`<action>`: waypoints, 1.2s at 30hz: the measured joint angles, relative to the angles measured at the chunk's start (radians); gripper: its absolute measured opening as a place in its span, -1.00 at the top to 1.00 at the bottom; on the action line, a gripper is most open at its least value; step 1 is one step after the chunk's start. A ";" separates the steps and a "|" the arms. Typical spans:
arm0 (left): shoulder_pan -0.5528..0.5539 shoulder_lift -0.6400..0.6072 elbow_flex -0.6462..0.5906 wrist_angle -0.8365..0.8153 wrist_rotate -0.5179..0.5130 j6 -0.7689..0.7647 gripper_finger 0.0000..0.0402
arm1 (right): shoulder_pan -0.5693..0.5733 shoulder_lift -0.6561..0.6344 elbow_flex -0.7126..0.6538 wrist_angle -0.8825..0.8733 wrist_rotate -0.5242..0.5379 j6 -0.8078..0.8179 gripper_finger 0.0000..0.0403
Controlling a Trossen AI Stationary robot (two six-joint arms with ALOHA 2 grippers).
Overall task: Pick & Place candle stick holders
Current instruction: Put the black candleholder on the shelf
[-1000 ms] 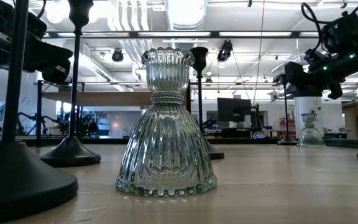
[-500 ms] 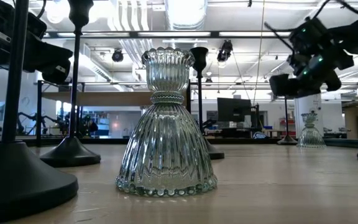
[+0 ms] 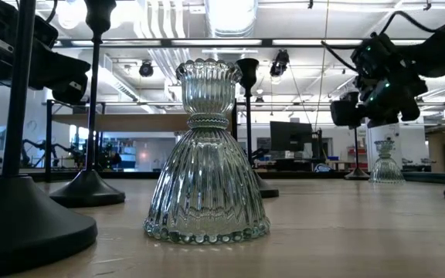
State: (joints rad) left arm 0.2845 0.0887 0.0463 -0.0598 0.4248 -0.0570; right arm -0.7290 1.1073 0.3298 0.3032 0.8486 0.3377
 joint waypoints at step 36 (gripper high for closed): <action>0.000 0.000 0.000 0.000 0.000 0.000 0.91 | -0.016 0.163 0.010 0.187 0.157 -0.070 0.93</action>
State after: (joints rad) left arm 0.2844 0.0887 0.0463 -0.0600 0.4248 -0.0567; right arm -0.7445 1.2707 0.3400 0.4900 1.0059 0.2680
